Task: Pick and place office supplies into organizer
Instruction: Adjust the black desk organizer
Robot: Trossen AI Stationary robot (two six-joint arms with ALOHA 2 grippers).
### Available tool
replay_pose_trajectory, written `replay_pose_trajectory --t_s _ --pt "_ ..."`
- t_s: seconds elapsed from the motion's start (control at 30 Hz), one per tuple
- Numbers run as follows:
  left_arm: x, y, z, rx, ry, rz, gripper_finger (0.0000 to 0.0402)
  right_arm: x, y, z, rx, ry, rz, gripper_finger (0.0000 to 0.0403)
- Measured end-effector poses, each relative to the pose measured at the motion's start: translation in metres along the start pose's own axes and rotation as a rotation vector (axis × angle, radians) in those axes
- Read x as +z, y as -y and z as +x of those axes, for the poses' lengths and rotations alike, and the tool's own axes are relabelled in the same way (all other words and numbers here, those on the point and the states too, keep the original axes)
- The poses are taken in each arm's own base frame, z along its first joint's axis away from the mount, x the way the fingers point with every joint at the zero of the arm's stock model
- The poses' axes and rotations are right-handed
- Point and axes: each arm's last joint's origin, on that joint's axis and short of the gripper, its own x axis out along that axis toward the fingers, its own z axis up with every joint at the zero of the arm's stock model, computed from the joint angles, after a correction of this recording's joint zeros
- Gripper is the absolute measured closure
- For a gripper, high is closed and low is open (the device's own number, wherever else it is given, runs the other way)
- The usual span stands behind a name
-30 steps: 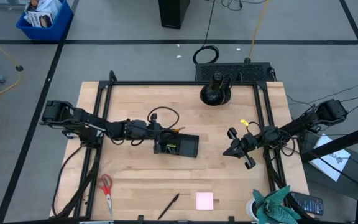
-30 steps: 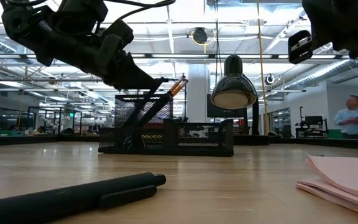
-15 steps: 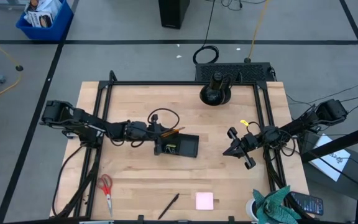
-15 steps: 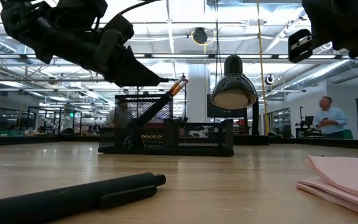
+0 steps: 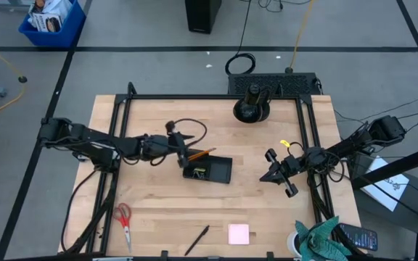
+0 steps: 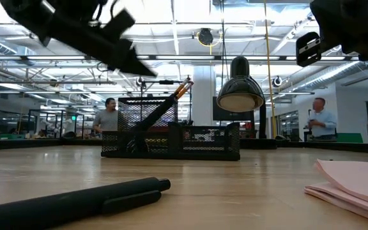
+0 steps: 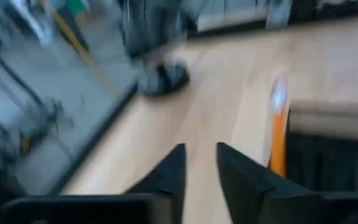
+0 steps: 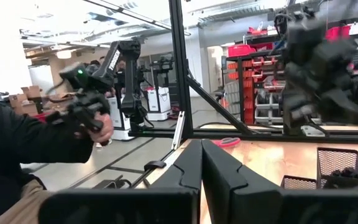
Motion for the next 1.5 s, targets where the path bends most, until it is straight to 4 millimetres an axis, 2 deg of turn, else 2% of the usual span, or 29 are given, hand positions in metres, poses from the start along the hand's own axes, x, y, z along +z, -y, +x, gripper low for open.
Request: replay_pose_trajectory --t_s 0.13,0.3,0.43,0.63,0.83,1.07,1.33,1.5 --pt "-0.039 -0.014 0.000 -0.024 -0.078 -0.119 0.0388 -0.001 0.000 0.000 -0.001 -0.013 0.010 0.0403" --pt "-0.073 -0.025 -0.011 -0.019 0.007 -0.277 0.0389 -0.002 0.000 0.000 -0.002 -0.019 0.018 0.0403" --pt "-0.088 -0.027 -0.019 -0.028 0.037 -0.372 0.0398 -0.001 0.000 0.000 -0.001 -0.012 0.016 0.0403" --pt "-0.088 -0.018 -0.019 -0.059 0.032 -0.382 0.0399 0.001 0.000 0.000 0.001 0.009 -0.011 0.0403" --pt "-0.090 -0.013 -0.011 -0.043 -0.001 -0.391 0.0399 0.003 0.000 0.000 0.001 0.028 -0.029 0.0403" --pt "-0.086 -0.001 -0.001 -0.103 -0.016 -0.374 0.0399 0.004 0.000 0.000 -0.001 0.037 -0.046 0.0403" --pt "-0.085 0.017 -0.007 -0.170 -0.026 -0.370 0.0399 0.003 0.000 0.000 0.002 0.031 -0.033 0.0403" --pt "-0.084 0.024 -0.011 -0.146 -0.023 -0.353 0.0396 0.003 0.000 0.000 0.002 0.030 -0.022 0.0403"
